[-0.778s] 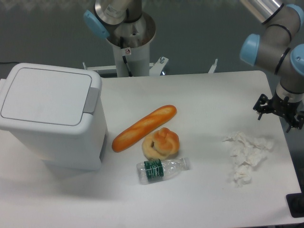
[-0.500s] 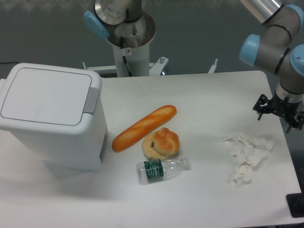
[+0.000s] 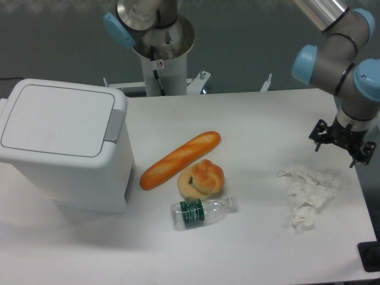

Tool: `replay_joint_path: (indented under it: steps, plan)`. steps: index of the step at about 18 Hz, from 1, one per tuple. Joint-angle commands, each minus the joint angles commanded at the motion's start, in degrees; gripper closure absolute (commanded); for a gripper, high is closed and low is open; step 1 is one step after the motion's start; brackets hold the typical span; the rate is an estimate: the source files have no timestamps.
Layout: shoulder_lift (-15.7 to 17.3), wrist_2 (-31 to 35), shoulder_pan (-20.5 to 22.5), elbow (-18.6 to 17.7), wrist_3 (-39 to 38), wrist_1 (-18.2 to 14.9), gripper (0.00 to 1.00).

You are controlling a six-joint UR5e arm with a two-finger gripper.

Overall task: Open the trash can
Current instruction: 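Move the gripper over the baguette toward the trash can lid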

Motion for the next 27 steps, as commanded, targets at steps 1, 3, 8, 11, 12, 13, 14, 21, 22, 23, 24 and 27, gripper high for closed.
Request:
replay_joint_path:
  steps: [1,3,8,11,12,13,14,21,22,23,24,27]
  plan:
    - [0.7,0.3,-0.2,-0.1,0.1,0.0,0.00]
    - [2.1,0.1,-0.4,-0.8,-0.6,0.0,0.00]
    - [4.7,0.2,-2.7,-3.2,-9.3,0.0,0.00]
    - [7.7,0.3,-4.6,-5.6,-11.7,-0.1,0.00]
    - [8.6,0.1,-5.3,-6.2,-11.7,-0.3,0.00]
    - [10.0,0.2,-5.9,-6.8,-12.0,-0.9,0.00]
    - [11.5,0.1,-6.5,-7.0,-13.0,-2.0,0.00]
    - [16.3,-3.4,-14.7,-5.7,-27.9,-9.5,0.01]
    - [17.1,-5.0,-15.4,-5.5,-29.8,-10.3,0.05]
    - [18.2,-6.7,-16.0,-5.4,-31.7,-11.0,0.07]
    - [19.1,-8.2,-16.8,-5.2,-33.6,-11.9,0.13]
    - [21.7,-12.9,-19.2,-4.8,-38.7,-13.4,0.30]
